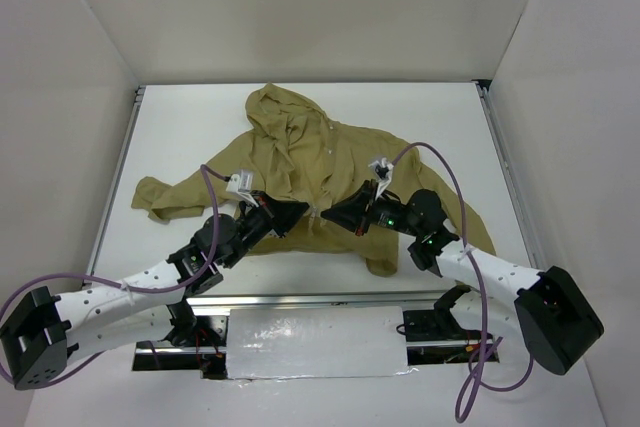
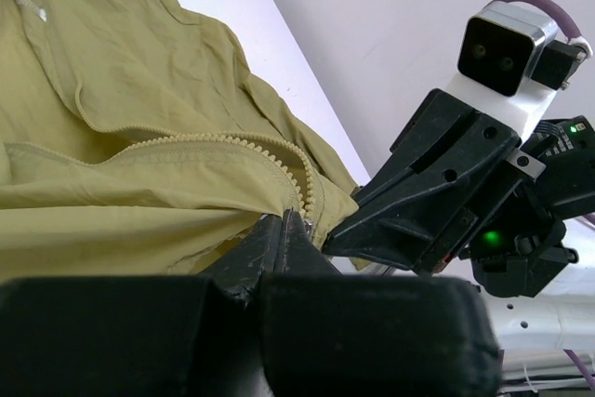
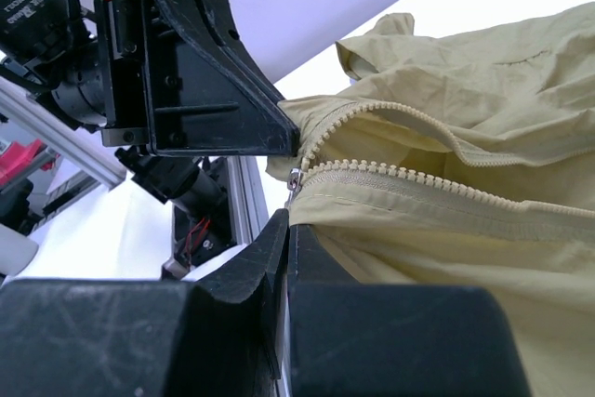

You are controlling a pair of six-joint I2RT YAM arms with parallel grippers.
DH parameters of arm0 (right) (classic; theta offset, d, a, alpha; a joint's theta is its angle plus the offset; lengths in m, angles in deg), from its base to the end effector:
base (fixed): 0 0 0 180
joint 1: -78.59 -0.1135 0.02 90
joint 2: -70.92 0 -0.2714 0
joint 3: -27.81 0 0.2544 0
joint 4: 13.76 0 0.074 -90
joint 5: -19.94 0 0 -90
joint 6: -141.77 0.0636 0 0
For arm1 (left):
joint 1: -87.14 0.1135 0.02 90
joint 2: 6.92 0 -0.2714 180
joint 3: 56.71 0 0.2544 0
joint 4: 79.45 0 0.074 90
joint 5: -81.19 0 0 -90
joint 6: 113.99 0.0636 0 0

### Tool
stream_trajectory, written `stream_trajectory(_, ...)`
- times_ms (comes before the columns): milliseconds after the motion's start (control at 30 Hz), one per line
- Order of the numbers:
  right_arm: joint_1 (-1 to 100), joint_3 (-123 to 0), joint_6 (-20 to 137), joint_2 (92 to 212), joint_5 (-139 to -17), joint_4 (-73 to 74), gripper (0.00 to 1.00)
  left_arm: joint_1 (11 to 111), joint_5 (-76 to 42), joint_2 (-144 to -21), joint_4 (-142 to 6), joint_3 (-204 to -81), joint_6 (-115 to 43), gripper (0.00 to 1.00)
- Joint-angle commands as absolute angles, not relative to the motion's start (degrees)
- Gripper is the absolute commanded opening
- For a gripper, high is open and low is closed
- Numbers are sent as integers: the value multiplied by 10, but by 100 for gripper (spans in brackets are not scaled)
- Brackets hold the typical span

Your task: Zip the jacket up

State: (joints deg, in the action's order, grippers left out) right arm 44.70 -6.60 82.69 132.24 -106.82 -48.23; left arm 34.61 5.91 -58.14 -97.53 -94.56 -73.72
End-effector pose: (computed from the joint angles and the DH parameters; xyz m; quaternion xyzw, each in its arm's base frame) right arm 0.1784 0.1657 0.2529 -0.2533 0.6190 0.5580 0.4913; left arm 0.1543 -0.1748 0.2774 -0.0778 0.6740 -0.5135 0.5254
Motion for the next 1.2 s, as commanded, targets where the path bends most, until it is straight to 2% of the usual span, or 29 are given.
stream_trajectory(0,455,-85,829,1324,-1091,-536,0,348,29,-582,-1018,-949,-743,0)
stream_trajectory(100,459,-90,826,1328,-1103,-533,0,348,19,-583,-1020,-947,-743,0)
stream_trajectory(467,484,-113,860,1405,-1270,-616,0,348,-27,-568,-1020,-947,-726,0)
stream_trajectory(1167,493,-149,747,1373,-1257,-478,0,349,-54,-541,-969,-932,-739,0)
